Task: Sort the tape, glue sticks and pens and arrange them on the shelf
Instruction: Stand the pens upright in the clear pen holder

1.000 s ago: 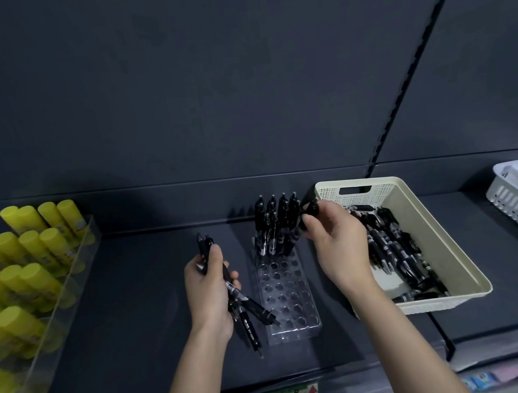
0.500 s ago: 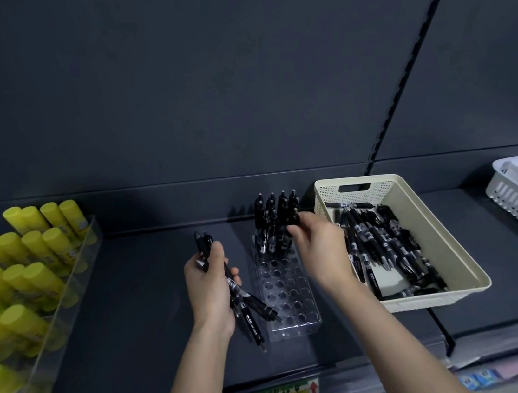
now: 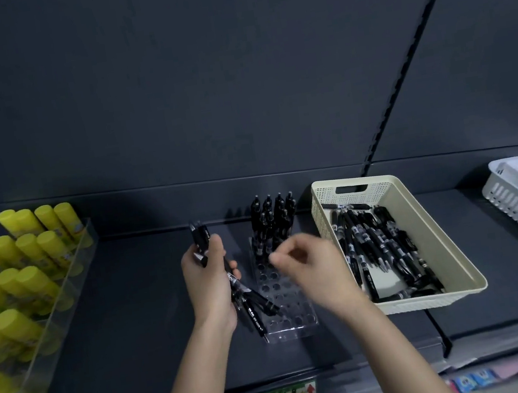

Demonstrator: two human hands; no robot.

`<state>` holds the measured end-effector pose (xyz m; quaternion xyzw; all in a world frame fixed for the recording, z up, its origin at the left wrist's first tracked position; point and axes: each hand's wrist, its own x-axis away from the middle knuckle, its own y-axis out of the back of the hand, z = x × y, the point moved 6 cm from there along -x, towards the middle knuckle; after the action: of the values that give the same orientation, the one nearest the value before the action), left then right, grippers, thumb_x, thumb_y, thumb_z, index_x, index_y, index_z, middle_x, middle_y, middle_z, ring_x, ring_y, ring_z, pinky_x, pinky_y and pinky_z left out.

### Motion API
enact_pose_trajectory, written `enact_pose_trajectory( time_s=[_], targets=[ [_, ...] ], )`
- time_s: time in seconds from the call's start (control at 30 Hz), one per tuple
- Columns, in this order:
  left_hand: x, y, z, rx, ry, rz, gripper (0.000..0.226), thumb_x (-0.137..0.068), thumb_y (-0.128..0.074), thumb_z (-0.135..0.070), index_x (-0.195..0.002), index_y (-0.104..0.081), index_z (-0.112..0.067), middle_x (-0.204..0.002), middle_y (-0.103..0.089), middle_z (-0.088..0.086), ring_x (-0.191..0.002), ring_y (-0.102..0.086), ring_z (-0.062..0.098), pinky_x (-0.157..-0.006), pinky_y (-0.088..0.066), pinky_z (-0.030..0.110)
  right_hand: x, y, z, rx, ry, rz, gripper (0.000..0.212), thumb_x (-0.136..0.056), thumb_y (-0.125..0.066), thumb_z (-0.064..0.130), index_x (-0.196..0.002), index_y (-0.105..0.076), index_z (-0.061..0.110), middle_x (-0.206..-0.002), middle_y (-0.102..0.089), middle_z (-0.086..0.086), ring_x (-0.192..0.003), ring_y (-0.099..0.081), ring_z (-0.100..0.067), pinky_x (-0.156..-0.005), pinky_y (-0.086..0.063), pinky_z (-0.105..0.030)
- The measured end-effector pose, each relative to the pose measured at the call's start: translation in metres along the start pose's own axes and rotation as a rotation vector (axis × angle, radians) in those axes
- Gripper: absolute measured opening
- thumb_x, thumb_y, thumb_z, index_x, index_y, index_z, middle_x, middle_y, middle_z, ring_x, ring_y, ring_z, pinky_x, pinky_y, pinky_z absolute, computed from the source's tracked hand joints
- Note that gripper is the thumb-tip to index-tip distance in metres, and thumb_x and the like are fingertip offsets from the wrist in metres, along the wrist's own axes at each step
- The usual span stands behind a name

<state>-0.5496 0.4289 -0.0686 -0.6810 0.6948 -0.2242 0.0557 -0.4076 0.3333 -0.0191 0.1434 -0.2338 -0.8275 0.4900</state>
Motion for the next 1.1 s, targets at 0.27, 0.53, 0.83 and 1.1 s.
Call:
enact_pose_trajectory(
  time_s=[0.27,0.53,0.83,1.1],
  targets=[
    [-0.005,0.007,-0.002,-0.060,-0.039,-0.081,0.037,-0.096,-0.054,-0.037,-0.113,-0.048,-0.004,-0.075,-0.049,0.000,-0.043,-0.045,0.003,-0.041,-0.038,0.021,0.007,-0.019,0.005,-0.133,-0.054,0.217,0.012,-0.079,-0.071,0.003,-0.076,-0.066,0.014,-0.062,-0.064,0.000,-0.056,-0.056,-0.012,-0.056,-0.047,-0.026],
    [-0.009,0.011,0.011,-0.008,0.112,-0.026,0.020,-0.098,-0.050,-0.031,-0.093,-0.045,-0.013,-0.076,-0.050,0.002,-0.044,-0.043,0.005,-0.037,-0.036,0.019,-0.009,0.036,0.003,-0.695,-0.077,-0.192,0.009,-0.079,-0.069,-0.003,-0.077,-0.068,0.006,-0.072,-0.064,-0.007,-0.070,-0.059,-0.016,-0.066,-0.055,-0.025],
    [-0.010,0.007,0.009,0.015,0.138,0.004,0.027,-0.097,-0.053,-0.035,-0.094,-0.044,-0.011,-0.074,-0.054,0.002,-0.051,-0.046,0.011,-0.041,-0.040,0.020,-0.028,0.048,-0.013,-0.308,-0.012,-0.474,0.017,-0.086,-0.066,0.012,-0.070,-0.062,0.016,-0.066,-0.062,-0.001,-0.068,-0.056,-0.014,-0.078,-0.054,-0.052],
    [-0.013,0.007,0.006,0.065,0.143,0.046,0.019,-0.099,-0.050,-0.028,-0.098,-0.047,-0.010,-0.076,-0.054,0.001,-0.057,-0.046,0.009,-0.046,-0.043,0.018,-0.039,0.028,-0.016,0.050,0.045,-0.394,0.004,-0.084,-0.070,0.015,-0.085,-0.068,0.012,-0.069,-0.062,0.012,-0.063,-0.055,-0.008,-0.058,-0.036,-0.009]
  ],
)
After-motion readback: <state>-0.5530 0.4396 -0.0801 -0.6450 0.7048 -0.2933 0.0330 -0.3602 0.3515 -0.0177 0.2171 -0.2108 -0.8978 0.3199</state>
